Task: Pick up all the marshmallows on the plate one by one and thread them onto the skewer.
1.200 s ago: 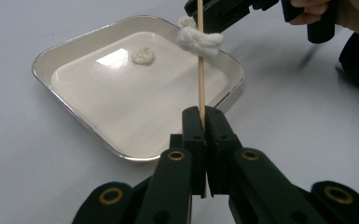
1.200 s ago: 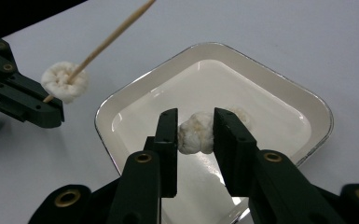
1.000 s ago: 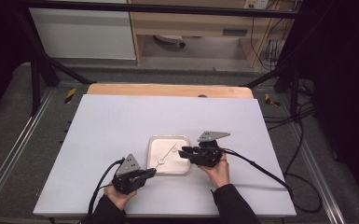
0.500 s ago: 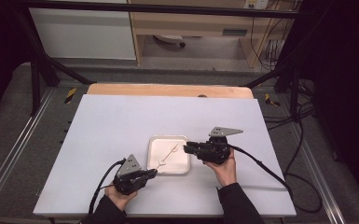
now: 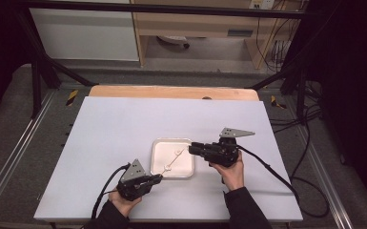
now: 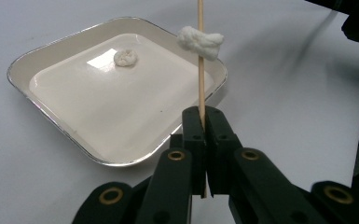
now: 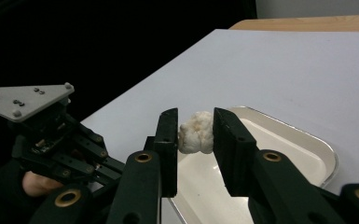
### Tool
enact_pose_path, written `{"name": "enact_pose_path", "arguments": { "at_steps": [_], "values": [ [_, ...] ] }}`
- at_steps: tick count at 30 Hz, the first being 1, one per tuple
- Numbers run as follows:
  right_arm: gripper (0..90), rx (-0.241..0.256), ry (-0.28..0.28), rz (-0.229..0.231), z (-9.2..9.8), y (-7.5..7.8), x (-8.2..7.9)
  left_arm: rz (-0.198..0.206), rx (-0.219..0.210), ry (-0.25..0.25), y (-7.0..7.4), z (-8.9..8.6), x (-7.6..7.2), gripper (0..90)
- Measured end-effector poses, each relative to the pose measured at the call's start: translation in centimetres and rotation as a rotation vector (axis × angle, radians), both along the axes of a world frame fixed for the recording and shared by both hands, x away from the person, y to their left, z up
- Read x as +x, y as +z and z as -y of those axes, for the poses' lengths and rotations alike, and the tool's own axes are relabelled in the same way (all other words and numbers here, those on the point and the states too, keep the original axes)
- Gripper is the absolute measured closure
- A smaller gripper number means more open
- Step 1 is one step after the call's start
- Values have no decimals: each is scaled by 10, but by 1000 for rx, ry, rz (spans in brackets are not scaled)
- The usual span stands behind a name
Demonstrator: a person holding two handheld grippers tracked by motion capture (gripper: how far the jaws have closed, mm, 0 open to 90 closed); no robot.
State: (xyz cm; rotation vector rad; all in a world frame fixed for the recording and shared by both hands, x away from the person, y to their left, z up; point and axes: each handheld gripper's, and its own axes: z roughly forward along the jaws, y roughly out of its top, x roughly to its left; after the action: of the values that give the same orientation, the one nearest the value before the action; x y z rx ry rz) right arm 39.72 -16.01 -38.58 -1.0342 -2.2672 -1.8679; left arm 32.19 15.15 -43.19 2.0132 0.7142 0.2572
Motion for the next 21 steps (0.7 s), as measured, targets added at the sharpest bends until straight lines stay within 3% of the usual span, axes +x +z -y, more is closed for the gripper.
{"name": "enact_pose_path", "arguments": {
  "at_steps": [6, 21],
  "values": [
    [721, 48, 12, -11, 0, 2, -1, 4, -4, -9, 0, 2, -1, 875],
    [725, 77, 30, -39, -2, -2, 0, 26, -14, -22, 1, 3, -4, 875]
  ]
}}
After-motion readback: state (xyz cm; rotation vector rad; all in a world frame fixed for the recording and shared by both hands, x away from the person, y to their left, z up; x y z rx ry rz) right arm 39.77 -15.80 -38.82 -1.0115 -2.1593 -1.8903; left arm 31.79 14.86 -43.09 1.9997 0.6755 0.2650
